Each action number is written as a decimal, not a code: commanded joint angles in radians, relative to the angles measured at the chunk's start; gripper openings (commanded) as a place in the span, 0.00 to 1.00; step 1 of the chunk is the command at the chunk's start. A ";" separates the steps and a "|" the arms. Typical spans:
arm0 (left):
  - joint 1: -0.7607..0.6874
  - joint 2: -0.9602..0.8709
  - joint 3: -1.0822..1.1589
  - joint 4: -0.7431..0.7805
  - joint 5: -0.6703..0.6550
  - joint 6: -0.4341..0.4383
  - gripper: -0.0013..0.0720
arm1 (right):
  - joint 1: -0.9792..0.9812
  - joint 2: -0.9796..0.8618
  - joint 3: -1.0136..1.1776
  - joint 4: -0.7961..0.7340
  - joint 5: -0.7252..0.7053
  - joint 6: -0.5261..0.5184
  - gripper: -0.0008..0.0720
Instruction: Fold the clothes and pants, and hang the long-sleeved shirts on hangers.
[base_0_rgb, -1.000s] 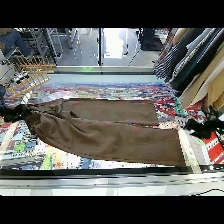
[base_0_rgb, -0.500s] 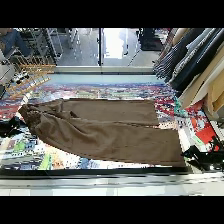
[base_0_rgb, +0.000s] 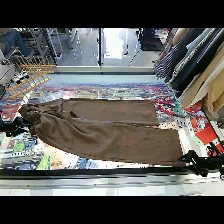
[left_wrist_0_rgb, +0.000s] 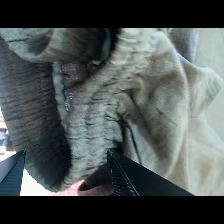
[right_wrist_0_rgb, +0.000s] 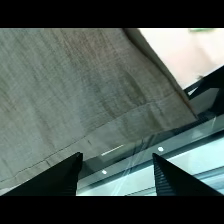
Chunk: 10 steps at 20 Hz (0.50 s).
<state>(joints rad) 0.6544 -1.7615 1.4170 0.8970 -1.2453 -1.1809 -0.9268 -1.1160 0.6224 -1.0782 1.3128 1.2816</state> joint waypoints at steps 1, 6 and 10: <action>-0.025 -0.037 -0.002 -0.008 -0.019 0.022 0.79 | -0.002 -0.001 -0.002 -0.030 -0.020 0.043 0.74; -0.056 -0.056 -0.002 -0.010 -0.065 0.044 0.03 | -0.002 -0.001 -0.002 -0.126 -0.068 0.116 0.74; -0.028 -0.048 -0.002 -0.013 -0.129 0.044 0.03 | -0.001 -0.027 -0.002 -0.036 -0.151 0.089 0.74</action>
<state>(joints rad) 0.6144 -1.8122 1.4158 0.8860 -1.3254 -1.1412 -0.9283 -1.1263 0.6205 -1.1507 1.2140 1.3792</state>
